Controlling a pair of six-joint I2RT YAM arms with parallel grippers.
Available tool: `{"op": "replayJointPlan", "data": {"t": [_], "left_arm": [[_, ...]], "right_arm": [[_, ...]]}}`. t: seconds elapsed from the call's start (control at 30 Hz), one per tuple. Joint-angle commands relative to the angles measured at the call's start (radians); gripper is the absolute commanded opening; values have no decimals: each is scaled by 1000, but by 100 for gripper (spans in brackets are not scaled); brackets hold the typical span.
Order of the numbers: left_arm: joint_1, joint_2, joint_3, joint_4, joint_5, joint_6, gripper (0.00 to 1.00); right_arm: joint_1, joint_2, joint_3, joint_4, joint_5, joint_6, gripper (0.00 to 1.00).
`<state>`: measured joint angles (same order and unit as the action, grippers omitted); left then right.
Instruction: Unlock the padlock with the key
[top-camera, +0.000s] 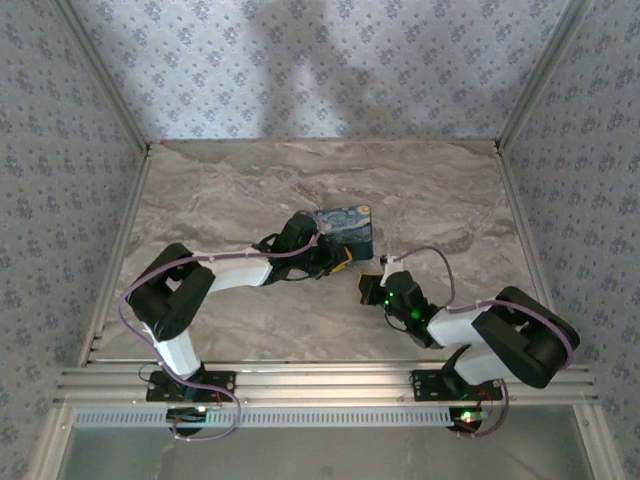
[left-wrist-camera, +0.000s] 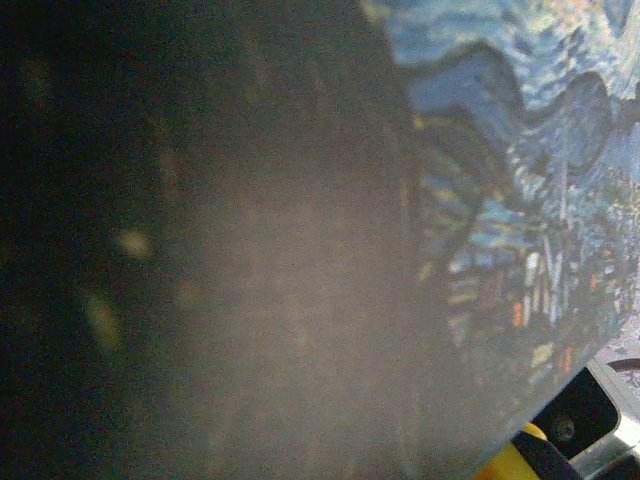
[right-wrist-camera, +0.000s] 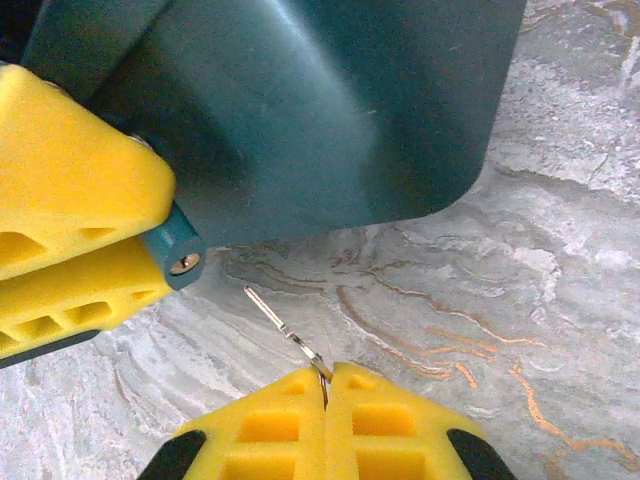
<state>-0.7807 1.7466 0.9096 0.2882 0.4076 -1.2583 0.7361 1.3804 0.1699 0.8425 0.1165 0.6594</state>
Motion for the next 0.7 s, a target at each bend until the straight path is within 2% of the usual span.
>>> {"op": "replayJointPlan", "data": {"t": [0.0, 0.67], "left_arm": [[-2, -13, 3, 22, 5, -4, 14], [-6, -5, 6, 25, 10, -5, 14]], "right_arm": [[11, -14, -6, 30, 9, -5, 0], [16, 15, 37, 62, -9, -21, 0]]}}
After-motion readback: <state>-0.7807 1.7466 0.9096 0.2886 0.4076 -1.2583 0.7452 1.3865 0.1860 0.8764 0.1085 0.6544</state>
